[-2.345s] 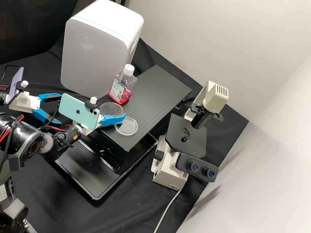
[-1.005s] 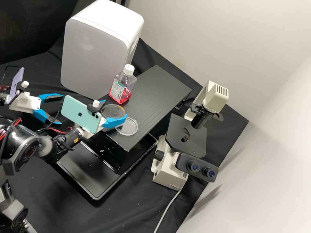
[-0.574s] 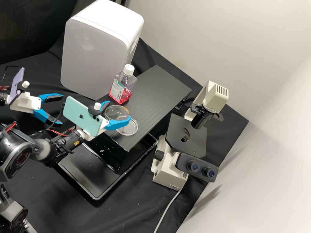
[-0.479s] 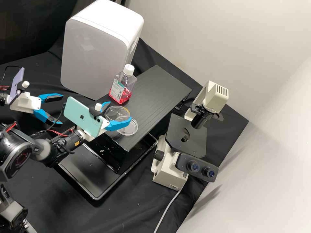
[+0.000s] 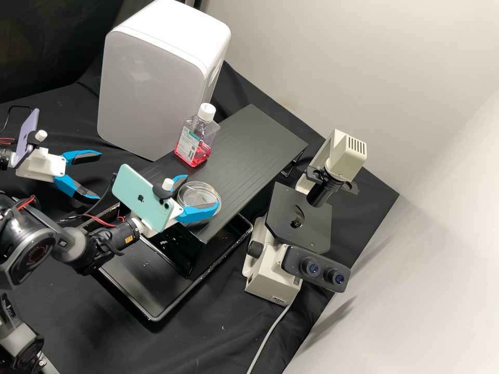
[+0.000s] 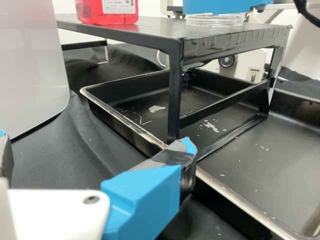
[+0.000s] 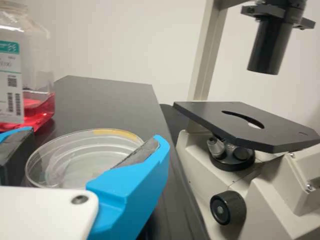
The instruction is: Place the lid on the petri dish
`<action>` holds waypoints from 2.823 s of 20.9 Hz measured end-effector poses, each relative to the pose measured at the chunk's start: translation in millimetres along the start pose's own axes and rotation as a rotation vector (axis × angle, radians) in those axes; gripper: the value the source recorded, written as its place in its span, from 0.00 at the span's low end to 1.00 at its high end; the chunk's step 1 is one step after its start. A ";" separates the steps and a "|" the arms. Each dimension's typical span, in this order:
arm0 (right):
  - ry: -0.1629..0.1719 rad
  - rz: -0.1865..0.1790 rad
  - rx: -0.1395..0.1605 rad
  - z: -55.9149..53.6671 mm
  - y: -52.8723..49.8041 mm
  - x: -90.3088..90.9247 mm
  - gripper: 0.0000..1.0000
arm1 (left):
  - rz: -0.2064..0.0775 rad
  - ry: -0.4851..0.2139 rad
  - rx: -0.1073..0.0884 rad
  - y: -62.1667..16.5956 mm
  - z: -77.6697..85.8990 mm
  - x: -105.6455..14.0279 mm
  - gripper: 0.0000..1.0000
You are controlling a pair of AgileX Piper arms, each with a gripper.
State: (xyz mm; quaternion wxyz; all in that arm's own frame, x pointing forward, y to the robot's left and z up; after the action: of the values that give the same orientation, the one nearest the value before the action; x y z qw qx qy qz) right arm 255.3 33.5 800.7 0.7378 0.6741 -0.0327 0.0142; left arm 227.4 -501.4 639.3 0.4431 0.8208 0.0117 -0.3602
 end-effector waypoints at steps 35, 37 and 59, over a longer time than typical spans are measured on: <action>-0.014 0.018 0.054 12.6 3.4 -3.9 0.00 | 0.004 0.011 0.037 -0.2 0.9 0.6 1.00; -0.013 0.019 0.054 12.5 3.5 -3.9 0.00 | 0.000 0.014 0.037 -1.4 0.4 0.8 1.00; -0.039 0.080 0.109 21.2 12.7 -6.0 0.00 | -0.005 0.008 0.067 -3.4 2.7 1.3 1.00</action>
State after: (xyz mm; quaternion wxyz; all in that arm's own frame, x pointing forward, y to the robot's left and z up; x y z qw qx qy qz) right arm 247.9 13.7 814.7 0.6979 0.7117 -0.0730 0.0323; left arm 225.7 -501.7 635.1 0.4143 0.8365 0.0035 -0.3585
